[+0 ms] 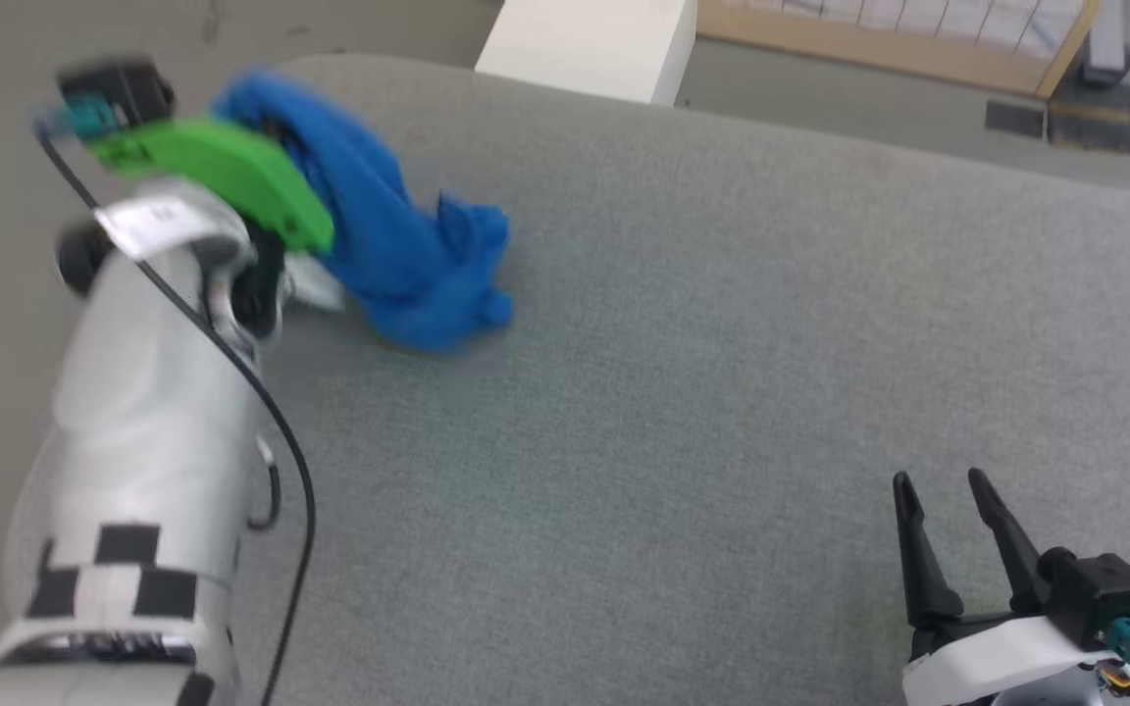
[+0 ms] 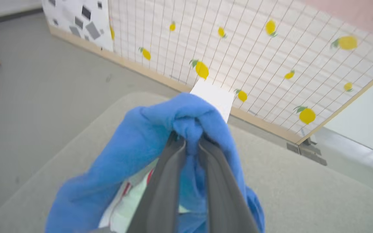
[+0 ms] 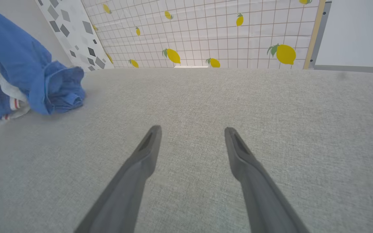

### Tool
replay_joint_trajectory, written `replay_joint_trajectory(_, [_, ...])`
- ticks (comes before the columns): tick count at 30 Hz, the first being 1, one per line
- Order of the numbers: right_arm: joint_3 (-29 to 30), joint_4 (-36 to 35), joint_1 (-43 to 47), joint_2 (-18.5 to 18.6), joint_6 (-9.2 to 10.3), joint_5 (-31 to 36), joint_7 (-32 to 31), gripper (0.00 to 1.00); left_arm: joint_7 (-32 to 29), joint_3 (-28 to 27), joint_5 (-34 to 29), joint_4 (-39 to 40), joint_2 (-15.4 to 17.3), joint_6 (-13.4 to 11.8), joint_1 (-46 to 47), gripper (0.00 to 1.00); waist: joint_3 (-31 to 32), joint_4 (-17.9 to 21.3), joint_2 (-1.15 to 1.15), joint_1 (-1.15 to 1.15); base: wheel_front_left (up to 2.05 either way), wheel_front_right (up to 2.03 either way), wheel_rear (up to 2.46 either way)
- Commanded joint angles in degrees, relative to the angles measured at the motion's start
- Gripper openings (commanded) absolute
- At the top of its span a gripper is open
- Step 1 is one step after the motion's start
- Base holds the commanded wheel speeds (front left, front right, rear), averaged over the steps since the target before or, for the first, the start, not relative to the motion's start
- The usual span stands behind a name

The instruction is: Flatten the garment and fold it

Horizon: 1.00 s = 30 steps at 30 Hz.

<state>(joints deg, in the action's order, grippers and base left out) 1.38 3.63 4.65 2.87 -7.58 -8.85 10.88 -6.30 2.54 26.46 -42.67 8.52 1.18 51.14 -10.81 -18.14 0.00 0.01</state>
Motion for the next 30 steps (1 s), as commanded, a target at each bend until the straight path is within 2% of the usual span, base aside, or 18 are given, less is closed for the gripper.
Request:
replay_joint_trajectory(1, [-0.32, 0.77, -0.35, 0.0, 0.09, -0.84, 0.73, 1.0, 1.12, 0.29, -0.18, 1.67, 0.39, 1.26, 2.47, 0.0, 3.24, -0.12, 0.0, -0.01, 0.0, 0.0, 0.0])
replay_joint_trajectory(6, [-0.5, 3.2, 0.24, 0.0, 0.09, -2.72, 2.11, 1.0, 0.44, 2.68, 0.69, 6.95, 0.12, 4.47, 7.68, 0.0, 6.41, 1.23, 0.0, -0.01, 0.0, 0.0, 0.0])
replay_joint_trajectory(14, [-0.52, 6.41, 0.12, 0.0, 0.09, -4.59, 3.46, 1.0, -3.56, 5.91, 8.18, 14.26, -3.76, 6.03, 11.92, 0.0, 10.02, 6.76, 0.0, -0.01, 0.0, 0.0, 0.0])
replay_joint_trajectory(23, [-0.2, 7.76, 0.22, 0.0, 0.09, -5.15, 3.92, 1.0, -6.03, 13.61, 16.58, 21.18, -5.51, 6.15, 6.36, 0.0, 9.88, 15.44, 0.0, -0.01, 0.0, 0.0, 0.0])
replay_joint_trajectory(30, [1.65, 7.73, 0.86, 0.0, 0.09, -4.36, 4.03, 1.0, -6.98, 22.36, 21.88, 20.92, -5.62, 3.11, -3.48, 0.0, 8.5, 20.1, 0.0, -0.01, 0.0, 0.0, 0.0])
